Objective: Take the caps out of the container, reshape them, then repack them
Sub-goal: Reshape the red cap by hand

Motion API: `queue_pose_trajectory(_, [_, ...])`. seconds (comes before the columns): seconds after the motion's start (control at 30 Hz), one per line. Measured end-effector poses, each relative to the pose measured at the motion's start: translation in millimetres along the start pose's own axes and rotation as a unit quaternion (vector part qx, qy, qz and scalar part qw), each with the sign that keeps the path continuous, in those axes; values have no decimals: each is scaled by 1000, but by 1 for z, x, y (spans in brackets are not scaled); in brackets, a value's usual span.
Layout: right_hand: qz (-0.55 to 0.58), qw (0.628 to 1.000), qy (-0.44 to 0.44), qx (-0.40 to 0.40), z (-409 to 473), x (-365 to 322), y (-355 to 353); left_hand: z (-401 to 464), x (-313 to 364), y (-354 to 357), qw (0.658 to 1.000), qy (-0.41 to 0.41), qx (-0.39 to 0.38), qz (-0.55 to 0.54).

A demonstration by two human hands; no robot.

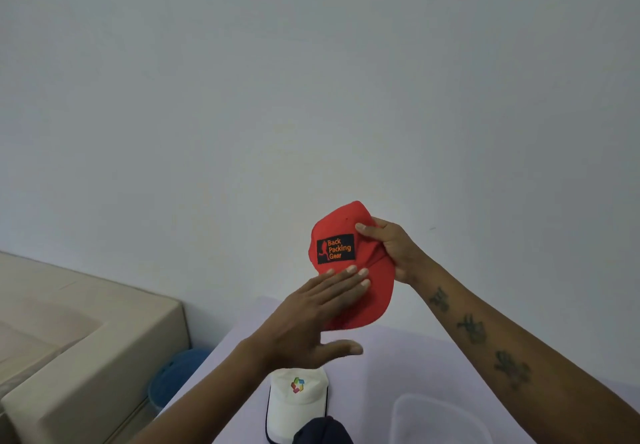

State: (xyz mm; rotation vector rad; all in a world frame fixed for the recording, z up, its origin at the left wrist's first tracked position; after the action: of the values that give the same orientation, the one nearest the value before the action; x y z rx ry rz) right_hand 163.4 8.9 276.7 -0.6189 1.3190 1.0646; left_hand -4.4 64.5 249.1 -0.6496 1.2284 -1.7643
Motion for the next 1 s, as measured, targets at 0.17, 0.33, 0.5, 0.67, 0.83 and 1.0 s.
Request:
queue_pose_trajectory(0.17, [-40, 997, -14, -58, -1, -2, 11, -19, -60, -45, 936, -181, 218, -208])
queue_pose_trajectory(0.33, [-46, 990, -14, -134, -2, 7, 36, -19, -119, -37, 750, -318, 113, -570])
queue_pose_trajectory(0.5, [-44, 982, -14, -181, 2, 17, 55, -16, -116, -35, 760, -276, -36, -587])
queue_pose_trajectory(0.67, [-81, 980, -7, -179, 5, 24, 53, -22, -118, -53, 782, -255, -29, -569])
queue_pose_trajectory(0.83, [-263, 959, -7, -109, 12, 23, 45, -35, -125, -50, 772, -279, 1, -571])
queue_pose_trajectory(1.0, [-332, 931, 69, -134, 22, 37, 73, -44, -131, -36, 771, -308, -8, -558])
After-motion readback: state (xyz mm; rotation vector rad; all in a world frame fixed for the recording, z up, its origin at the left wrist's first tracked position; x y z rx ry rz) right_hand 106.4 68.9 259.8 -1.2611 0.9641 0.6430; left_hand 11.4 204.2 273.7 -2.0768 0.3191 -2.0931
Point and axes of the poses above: each hand's wrist, its own z-axis towards the middle knuckle, its own y-axis out of the palm, x = y × z, the point moved 7 cm from there along z, towards the middle knuckle, and after that the axes turned 15 degrees about -x, right-handed, at the moved point
